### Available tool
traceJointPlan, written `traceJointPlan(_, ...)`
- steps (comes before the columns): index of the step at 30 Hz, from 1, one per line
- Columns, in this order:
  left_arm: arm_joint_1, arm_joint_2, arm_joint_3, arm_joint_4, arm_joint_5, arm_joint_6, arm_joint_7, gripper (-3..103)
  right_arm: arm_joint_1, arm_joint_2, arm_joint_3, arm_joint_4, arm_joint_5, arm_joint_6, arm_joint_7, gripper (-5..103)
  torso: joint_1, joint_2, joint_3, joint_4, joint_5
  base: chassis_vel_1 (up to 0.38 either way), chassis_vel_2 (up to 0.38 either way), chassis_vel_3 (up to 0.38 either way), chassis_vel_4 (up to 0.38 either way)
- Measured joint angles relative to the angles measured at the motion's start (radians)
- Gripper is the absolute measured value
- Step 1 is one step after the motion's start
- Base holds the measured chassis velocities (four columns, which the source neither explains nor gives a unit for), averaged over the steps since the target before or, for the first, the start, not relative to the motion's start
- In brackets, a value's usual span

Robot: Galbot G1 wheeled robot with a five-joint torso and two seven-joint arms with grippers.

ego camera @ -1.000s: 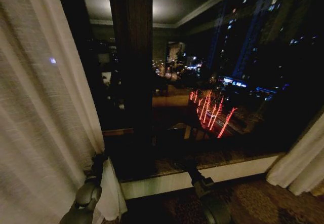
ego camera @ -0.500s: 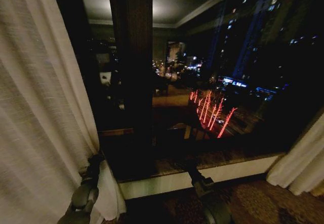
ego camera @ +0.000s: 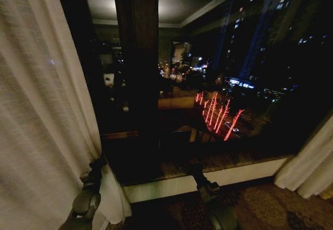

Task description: Open the curtains by pulling them apart, changing their state from closed to fully open.

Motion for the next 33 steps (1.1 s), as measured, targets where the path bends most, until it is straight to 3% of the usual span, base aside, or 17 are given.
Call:
traceJointPlan(11,-0.01,-0.003,-0.005,0.02,0.008,-0.012,0.0,0,0.0,0.0,0.0,0.0,0.0,0.0,0.0,100,-0.001,0.0,0.0,0.0002,0.0001,0.317,0.173,-0.33,-0.161)
traceJointPlan(33,0.05,-0.023,-0.04,-0.009,0.026,-0.043,0.009,0,0.0,0.0,0.0,0.0,0.0,0.0,0.0,100,0.0,0.0,0.0,0.0002,0.0001,0.344,0.36,-0.348,-0.354)
